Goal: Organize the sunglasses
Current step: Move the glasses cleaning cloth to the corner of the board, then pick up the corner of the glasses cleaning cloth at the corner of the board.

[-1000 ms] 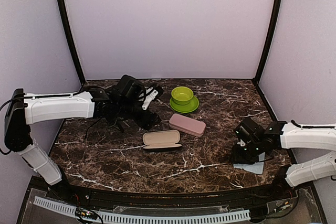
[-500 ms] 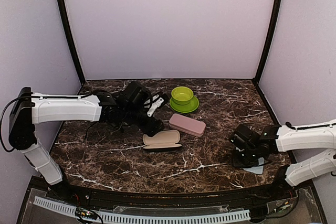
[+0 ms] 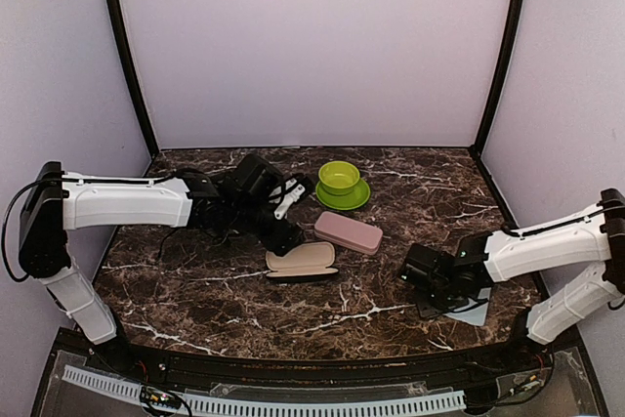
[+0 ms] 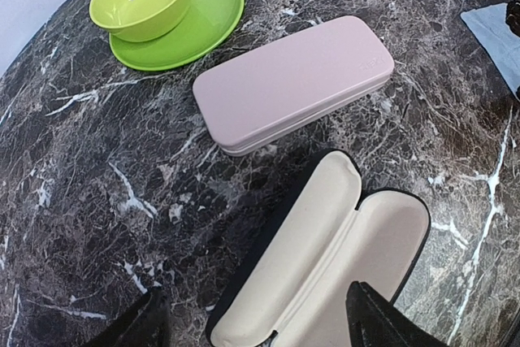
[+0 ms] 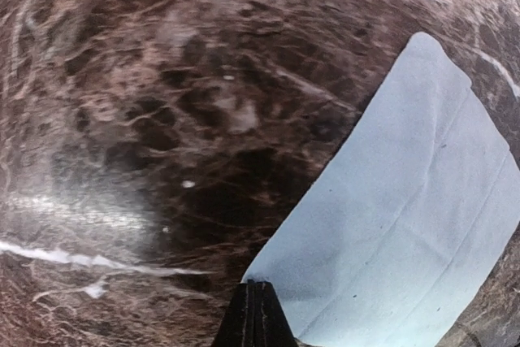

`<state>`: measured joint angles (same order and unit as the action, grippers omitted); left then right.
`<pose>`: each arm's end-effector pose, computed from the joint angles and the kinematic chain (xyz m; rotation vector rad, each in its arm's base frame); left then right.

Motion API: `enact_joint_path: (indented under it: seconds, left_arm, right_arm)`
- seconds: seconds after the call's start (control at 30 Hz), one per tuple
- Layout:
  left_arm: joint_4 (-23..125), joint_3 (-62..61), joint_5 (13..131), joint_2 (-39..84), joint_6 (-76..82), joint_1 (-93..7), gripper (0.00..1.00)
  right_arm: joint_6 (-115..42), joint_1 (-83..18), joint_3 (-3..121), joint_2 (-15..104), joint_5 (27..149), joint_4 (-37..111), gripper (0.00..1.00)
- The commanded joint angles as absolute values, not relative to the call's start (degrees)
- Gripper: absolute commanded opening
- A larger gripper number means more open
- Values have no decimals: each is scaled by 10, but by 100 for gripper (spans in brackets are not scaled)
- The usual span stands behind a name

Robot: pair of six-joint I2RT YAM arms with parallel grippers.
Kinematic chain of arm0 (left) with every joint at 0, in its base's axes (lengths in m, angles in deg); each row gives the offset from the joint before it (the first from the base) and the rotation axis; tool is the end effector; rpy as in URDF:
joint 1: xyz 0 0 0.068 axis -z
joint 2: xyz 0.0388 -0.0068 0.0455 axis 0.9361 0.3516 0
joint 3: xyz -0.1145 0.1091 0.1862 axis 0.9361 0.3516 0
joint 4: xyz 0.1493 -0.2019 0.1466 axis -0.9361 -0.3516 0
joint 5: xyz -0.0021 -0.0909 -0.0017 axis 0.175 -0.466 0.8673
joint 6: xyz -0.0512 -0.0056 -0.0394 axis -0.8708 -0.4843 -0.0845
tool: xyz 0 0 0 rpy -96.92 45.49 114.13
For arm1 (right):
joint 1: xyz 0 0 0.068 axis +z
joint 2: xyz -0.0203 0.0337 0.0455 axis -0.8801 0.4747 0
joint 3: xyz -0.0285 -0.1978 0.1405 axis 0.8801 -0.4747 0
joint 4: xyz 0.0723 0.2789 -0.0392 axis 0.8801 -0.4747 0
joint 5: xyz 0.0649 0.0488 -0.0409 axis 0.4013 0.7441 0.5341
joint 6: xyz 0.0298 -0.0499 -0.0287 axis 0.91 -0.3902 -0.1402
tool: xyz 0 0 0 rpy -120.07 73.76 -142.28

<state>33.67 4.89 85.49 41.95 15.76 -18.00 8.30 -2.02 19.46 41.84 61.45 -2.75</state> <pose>0.2541 -0.3111 0.1864 0.9913 2.1219 -0.3365 0.1321 0.1926 0.0797 -0.1691 2.7908 -0.1205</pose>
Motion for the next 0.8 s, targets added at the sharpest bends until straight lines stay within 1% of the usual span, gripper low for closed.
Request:
enact_joint_path:
  seconds: [0.0, 0.2, 0.33, 0.53, 0.6, 0.7, 0.77]
  left_arm:
    - [326, 49, 868, 413, 152, -176, 77]
    - [330, 55, 875, 408, 148, -178, 77]
    - [336, 66, 864, 395, 138, -187, 76]
    - [417, 141, 792, 344, 166, -189, 76]
    - [453, 171, 759, 326, 185, -189, 74]
    - [525, 223, 671, 300, 229, -180, 70]
    - [564, 247, 645, 294, 266, -161, 70]
  right_arm:
    - [28, 16, 187, 448, 695, 56, 0]
    - [-41, 63, 229, 476, 744, 120, 0]
    - [-91, 88, 255, 478, 811, 184, 0]
    - [-121, 106, 237, 428, 925, 293, 0]
    - [-118, 106, 225, 402, 929, 293, 0]
    - [-112, 102, 208, 353, 914, 259, 0]
    - [-111, 95, 196, 324, 912, 241, 0]
